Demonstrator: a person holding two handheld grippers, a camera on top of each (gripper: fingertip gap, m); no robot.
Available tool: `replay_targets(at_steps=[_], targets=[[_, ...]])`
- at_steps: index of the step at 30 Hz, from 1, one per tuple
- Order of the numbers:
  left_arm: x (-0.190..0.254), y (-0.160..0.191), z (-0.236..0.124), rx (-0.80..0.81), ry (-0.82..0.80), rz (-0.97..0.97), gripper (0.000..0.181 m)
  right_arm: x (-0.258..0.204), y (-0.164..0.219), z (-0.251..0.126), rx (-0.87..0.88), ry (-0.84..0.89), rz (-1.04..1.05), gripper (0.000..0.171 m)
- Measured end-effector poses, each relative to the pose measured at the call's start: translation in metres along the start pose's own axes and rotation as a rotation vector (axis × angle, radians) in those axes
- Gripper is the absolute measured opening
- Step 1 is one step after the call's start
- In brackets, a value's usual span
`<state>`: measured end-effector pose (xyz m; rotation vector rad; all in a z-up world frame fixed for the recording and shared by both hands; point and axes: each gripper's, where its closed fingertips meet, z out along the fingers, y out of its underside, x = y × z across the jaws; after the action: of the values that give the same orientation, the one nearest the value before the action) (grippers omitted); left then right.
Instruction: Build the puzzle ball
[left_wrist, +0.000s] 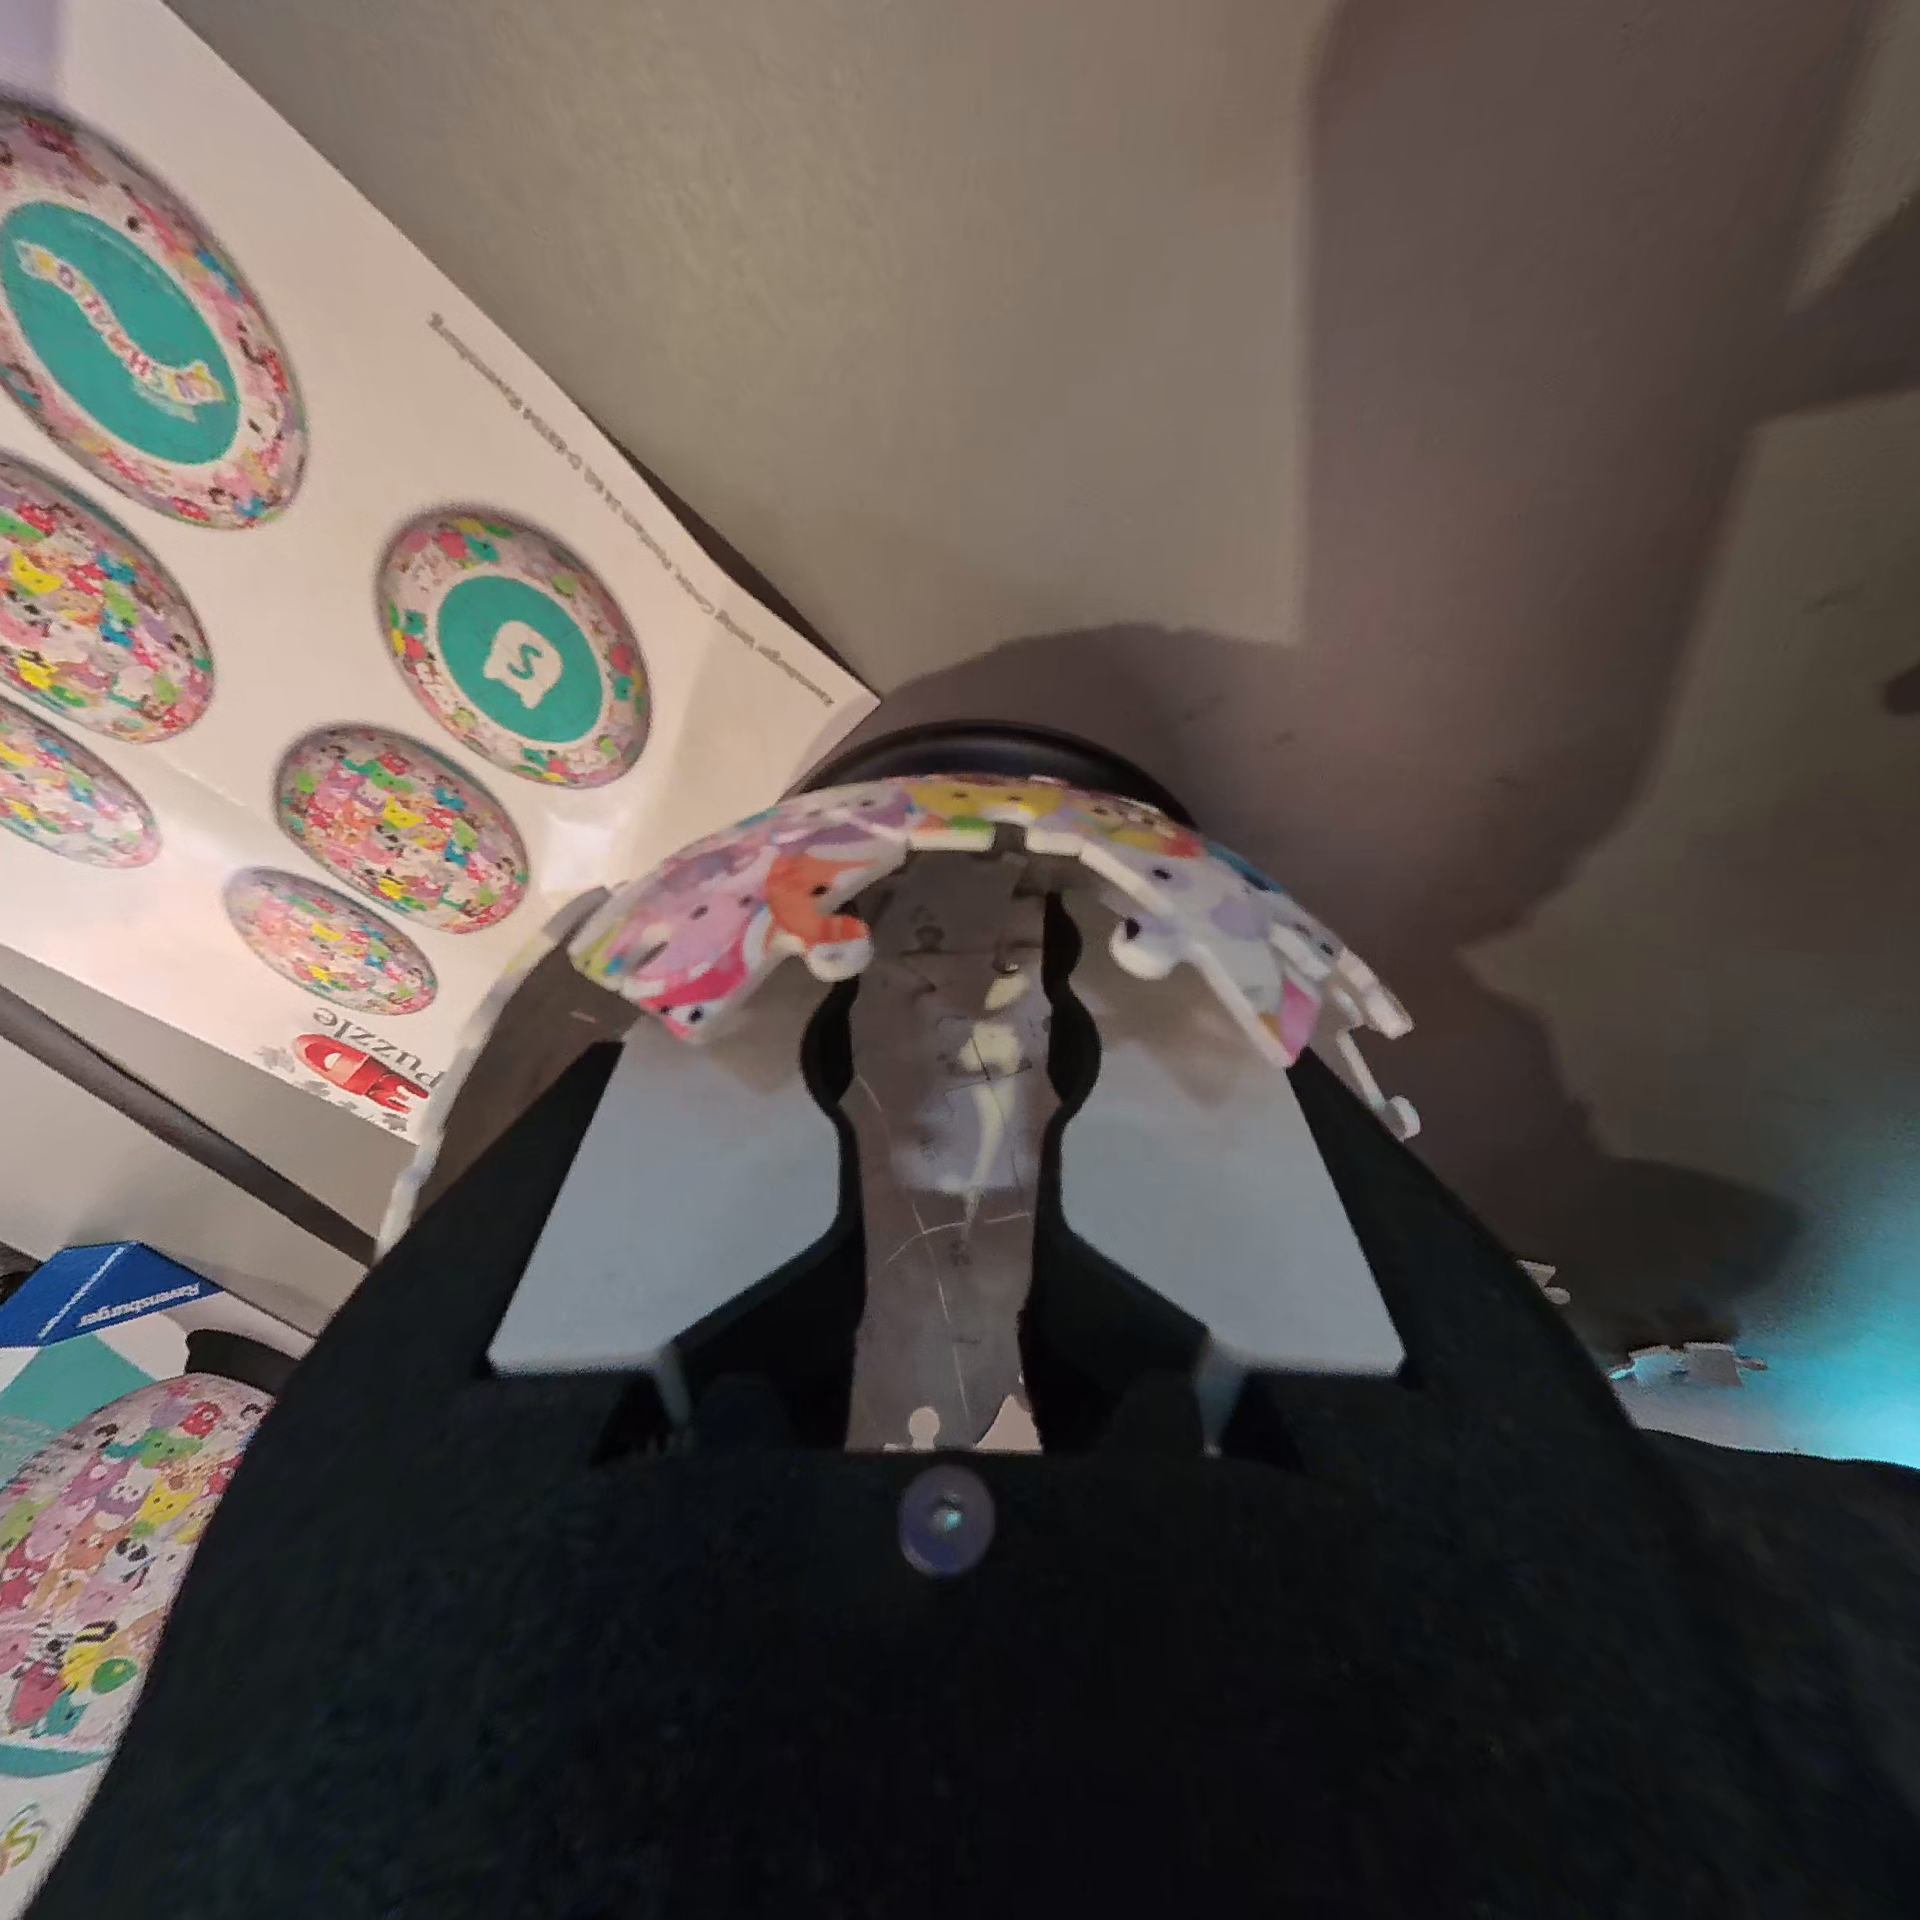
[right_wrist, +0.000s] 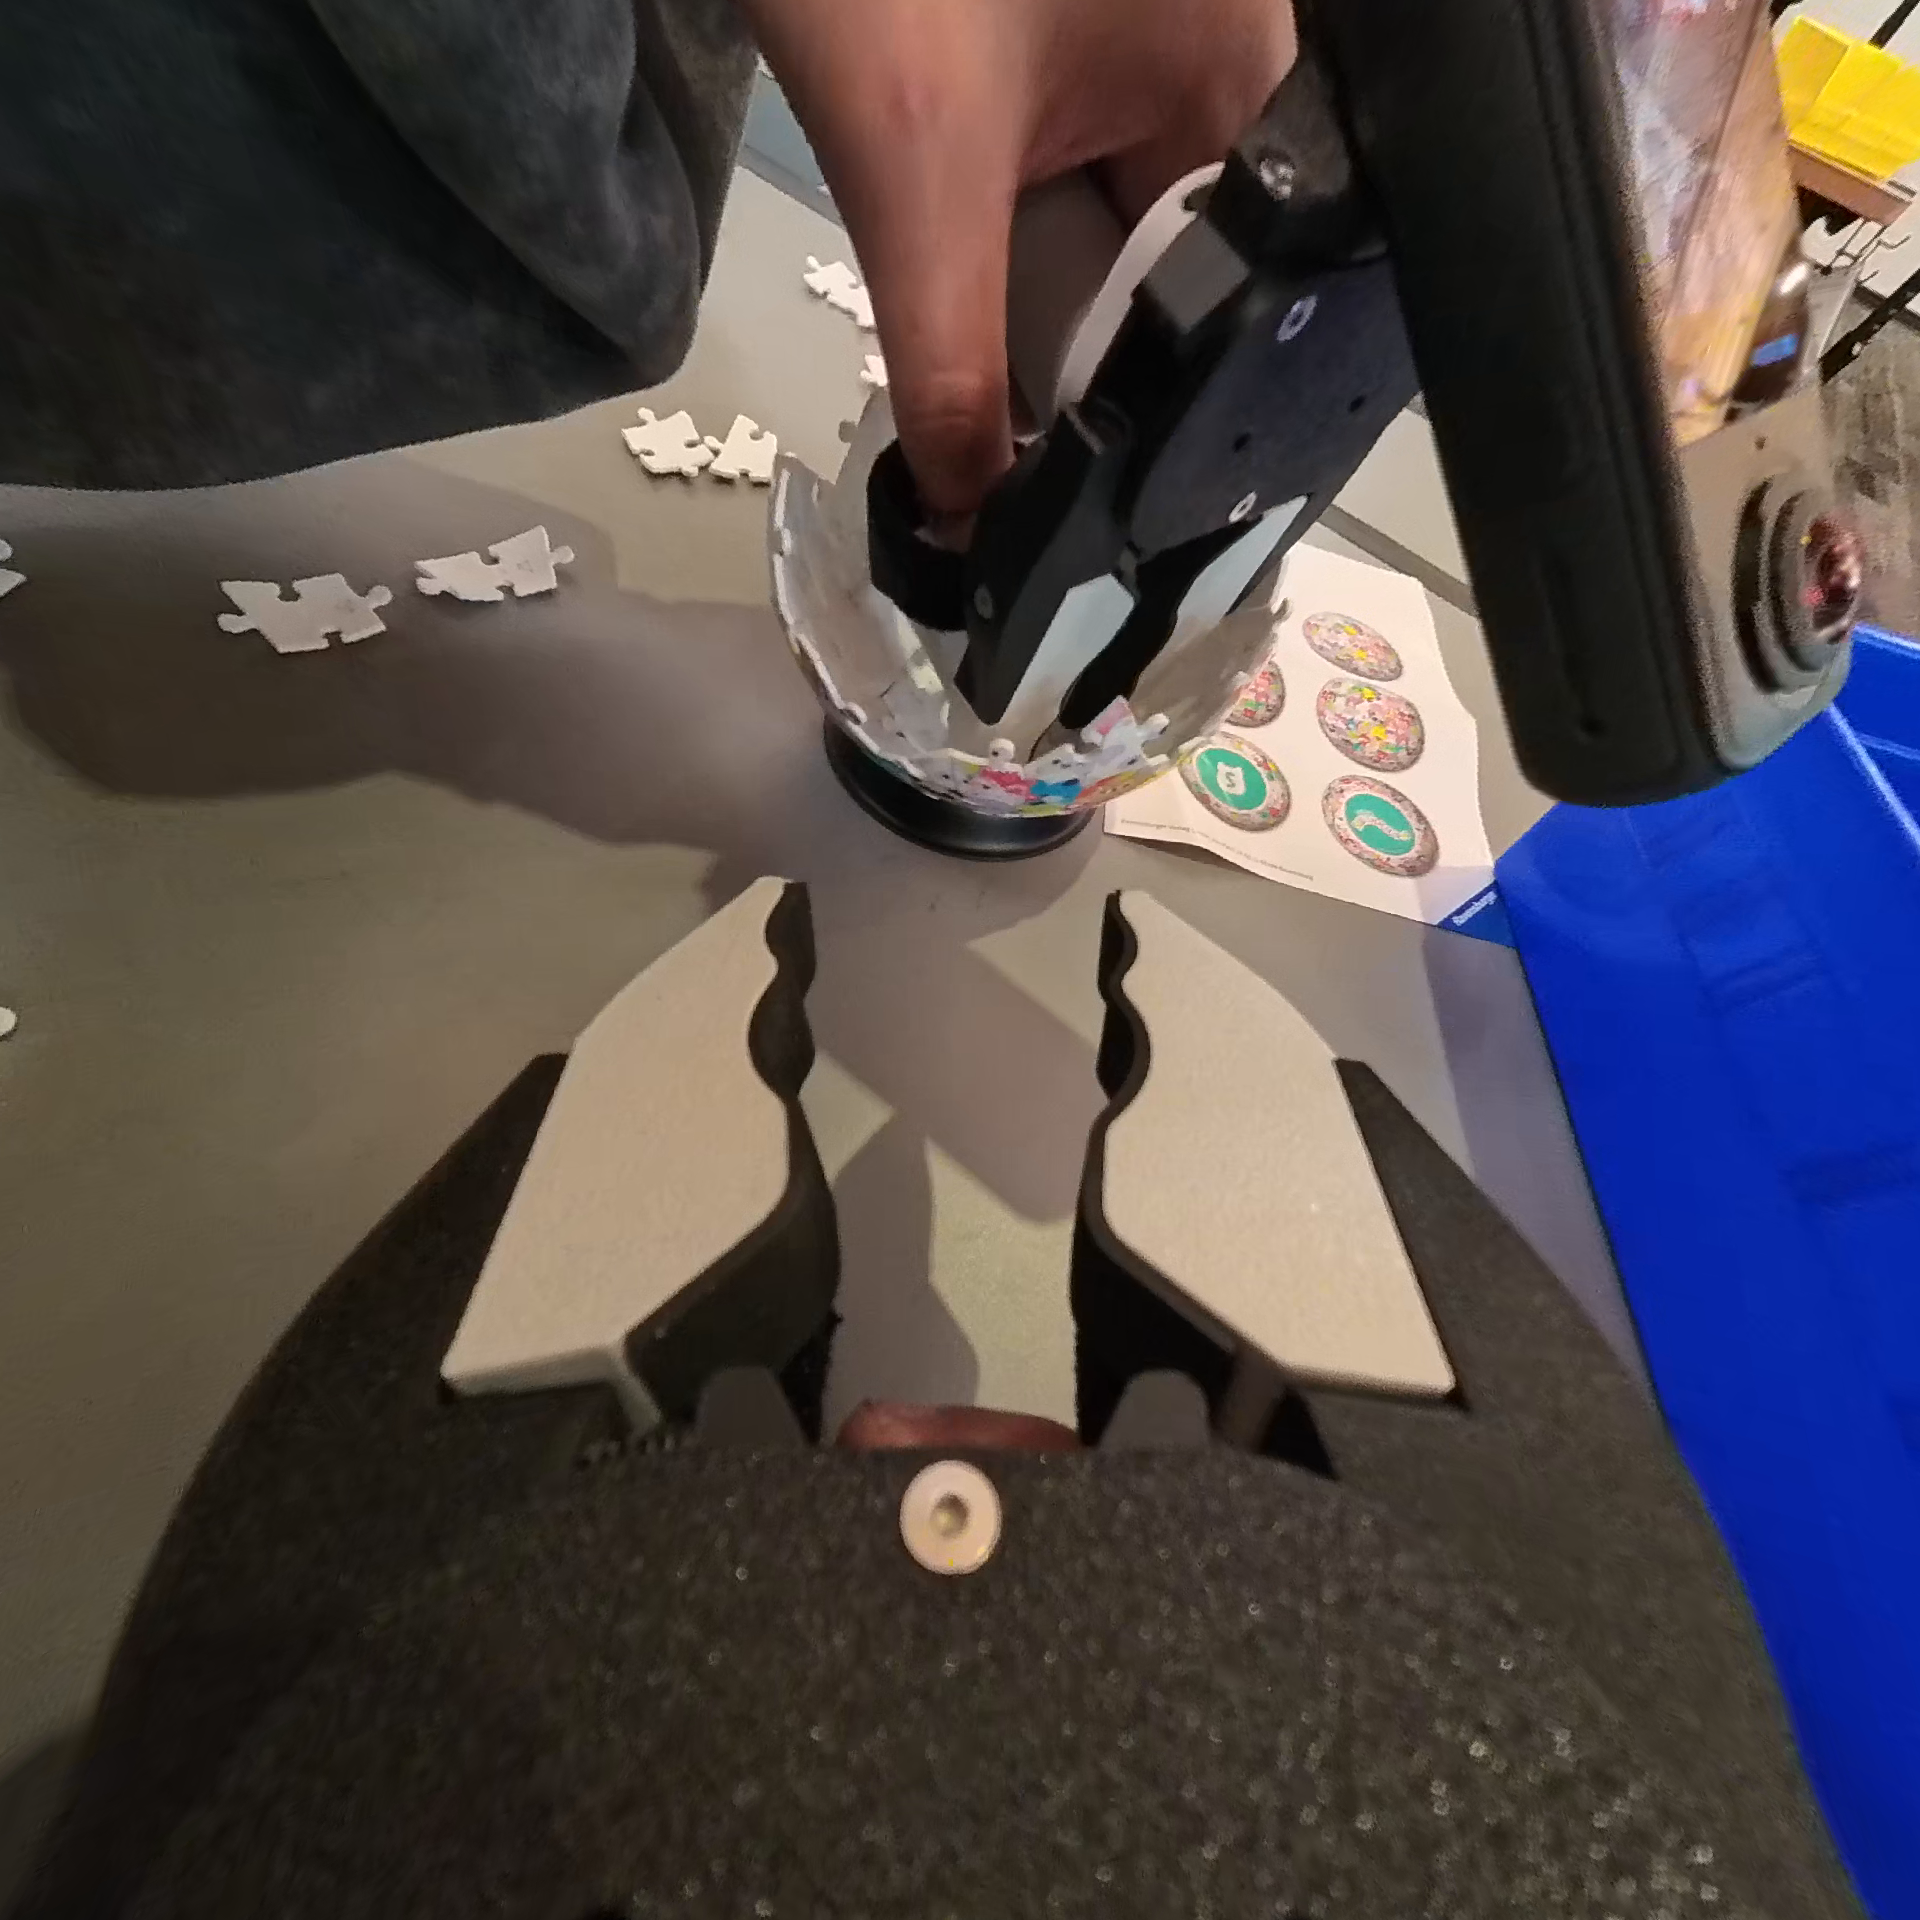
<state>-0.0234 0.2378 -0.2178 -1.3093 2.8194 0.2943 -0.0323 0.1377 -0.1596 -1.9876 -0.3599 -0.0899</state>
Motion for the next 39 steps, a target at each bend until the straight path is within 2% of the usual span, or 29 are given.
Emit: replay_targets(at_steps=[2, 16, 17, 18, 20, 27, 30, 36, 39], targets=[[0.001, 0.002, 0.002, -0.017, -0.007, 0.008, 0.027, 0.000, 0.000, 0.000, -0.003, -0.001, -0.002, 0.052], [0.000, 0.003, 0.002, 0.002, -0.031, 0.021, 0.025, -0.002, 0.001, 0.001, -0.004, -0.004, -0.007, 0.053], [0.001, 0.002, 0.002, 0.006, -0.024, 0.022, 0.020, -0.002, 0.001, 0.001, -0.004, -0.004, -0.008, 0.053], [0.003, 0.002, 0.002, 0.013, -0.010, 0.025, 0.001, -0.002, 0.001, 0.001, -0.004, -0.003, -0.008, 0.053], [0.005, 0.002, 0.004, 0.014, -0.003, 0.023, 0.000, -0.002, 0.001, 0.001, -0.005, -0.004, -0.008, 0.053], [-0.004, 0.007, -0.006, 0.019, -0.034, -0.021, 0.027, -0.002, 0.001, 0.001, -0.007, -0.003, -0.009, 0.053], [-0.008, 0.009, -0.009, 0.016, -0.041, -0.049, 0.027, -0.002, 0.002, 0.001, -0.008, -0.005, -0.009, 0.053], [-0.013, 0.011, -0.001, -0.043, -0.107, -0.046, 0.043, -0.002, 0.002, 0.001, -0.008, -0.006, -0.011, 0.053], [-0.015, 0.012, 0.000, -0.055, -0.110, -0.062, 0.045, -0.002, 0.002, 0.001, -0.009, -0.006, -0.011, 0.053]])
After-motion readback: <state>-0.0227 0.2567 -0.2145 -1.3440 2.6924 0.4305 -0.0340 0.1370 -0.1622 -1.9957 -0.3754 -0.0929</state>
